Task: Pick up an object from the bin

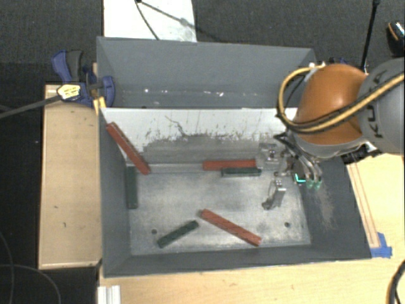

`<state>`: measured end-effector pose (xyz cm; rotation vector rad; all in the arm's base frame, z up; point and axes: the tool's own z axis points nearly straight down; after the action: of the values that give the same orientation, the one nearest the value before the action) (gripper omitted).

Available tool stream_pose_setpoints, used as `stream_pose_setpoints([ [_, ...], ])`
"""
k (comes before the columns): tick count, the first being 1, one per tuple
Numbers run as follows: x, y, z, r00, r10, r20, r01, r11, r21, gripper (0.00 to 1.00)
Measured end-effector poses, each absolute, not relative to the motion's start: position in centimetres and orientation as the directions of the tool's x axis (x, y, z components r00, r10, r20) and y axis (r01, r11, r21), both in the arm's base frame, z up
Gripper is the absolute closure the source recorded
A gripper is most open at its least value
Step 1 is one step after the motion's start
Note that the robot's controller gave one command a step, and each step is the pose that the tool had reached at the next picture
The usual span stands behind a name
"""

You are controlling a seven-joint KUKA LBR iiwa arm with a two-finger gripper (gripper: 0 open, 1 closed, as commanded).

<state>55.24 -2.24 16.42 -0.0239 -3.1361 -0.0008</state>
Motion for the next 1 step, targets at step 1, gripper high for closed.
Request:
stream_pose_setpoints([
  [1,48.55,2.52,6.65,-0.995,0.099,0.007,0.099,0.995,0.002,0.00],
])
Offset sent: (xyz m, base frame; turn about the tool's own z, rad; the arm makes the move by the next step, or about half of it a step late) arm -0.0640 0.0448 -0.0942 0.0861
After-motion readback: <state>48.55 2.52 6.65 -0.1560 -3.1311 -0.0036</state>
